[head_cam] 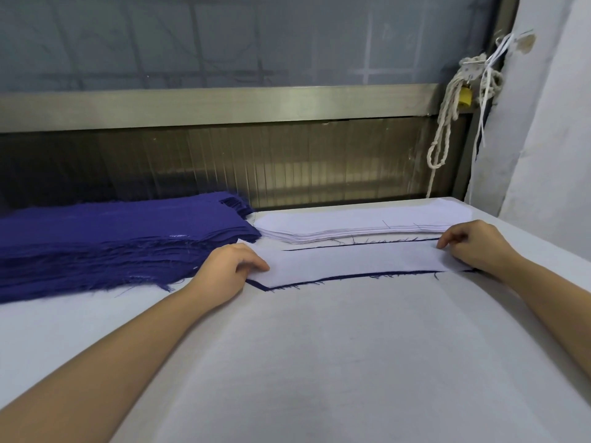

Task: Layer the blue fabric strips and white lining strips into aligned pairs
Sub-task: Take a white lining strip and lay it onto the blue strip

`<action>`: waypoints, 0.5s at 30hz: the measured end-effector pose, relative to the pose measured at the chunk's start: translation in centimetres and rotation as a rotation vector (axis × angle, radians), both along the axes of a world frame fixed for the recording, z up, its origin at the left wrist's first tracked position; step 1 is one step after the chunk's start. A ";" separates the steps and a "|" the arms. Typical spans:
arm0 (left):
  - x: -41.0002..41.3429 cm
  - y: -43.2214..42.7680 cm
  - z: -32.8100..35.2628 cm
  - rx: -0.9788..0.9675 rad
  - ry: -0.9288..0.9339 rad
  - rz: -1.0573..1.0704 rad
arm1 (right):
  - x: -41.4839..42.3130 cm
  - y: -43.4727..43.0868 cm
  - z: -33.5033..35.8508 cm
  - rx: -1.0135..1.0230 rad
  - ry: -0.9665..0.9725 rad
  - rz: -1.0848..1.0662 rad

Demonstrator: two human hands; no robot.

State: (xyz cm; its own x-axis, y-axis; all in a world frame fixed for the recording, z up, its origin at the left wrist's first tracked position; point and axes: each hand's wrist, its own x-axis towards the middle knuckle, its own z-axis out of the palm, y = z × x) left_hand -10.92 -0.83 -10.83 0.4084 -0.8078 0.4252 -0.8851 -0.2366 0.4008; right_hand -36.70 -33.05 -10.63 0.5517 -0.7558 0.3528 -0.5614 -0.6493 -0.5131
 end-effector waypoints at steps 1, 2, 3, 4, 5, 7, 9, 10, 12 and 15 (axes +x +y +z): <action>0.0 0.0 0.0 0.007 -0.004 0.006 | 0.0 0.1 0.1 -0.001 -0.006 0.002; 0.0 0.0 0.0 0.015 -0.009 0.014 | -0.1 0.3 0.1 -0.003 -0.008 0.001; 0.0 0.0 0.0 0.021 -0.012 0.023 | -0.1 0.4 0.1 -0.006 -0.001 -0.003; 0.1 0.0 0.0 0.024 -0.012 0.036 | -0.1 0.4 0.1 -0.010 0.013 -0.008; 0.2 0.0 0.0 0.027 -0.011 0.050 | -0.2 0.4 0.1 -0.016 0.028 -0.017; 0.3 0.0 -0.1 0.032 -0.011 0.075 | -0.2 0.3 0.0 -0.026 0.052 -0.043; 0.5 0.0 -0.2 0.029 -0.010 0.095 | -0.2 0.1 0.0 -0.040 0.069 -0.079; 0.5 0.0 -0.2 0.025 -0.009 0.104 | -0.2 0.0 -0.1 -0.049 0.076 -0.094; 0.6 0.0 -0.2 0.016 -0.019 0.126 | -0.2 -0.2 -0.2 -0.069 0.087 -0.124; 0.5 0.0 -0.2 0.003 -0.076 0.196 | -0.3 -0.3 -0.3 -0.104 0.135 -0.192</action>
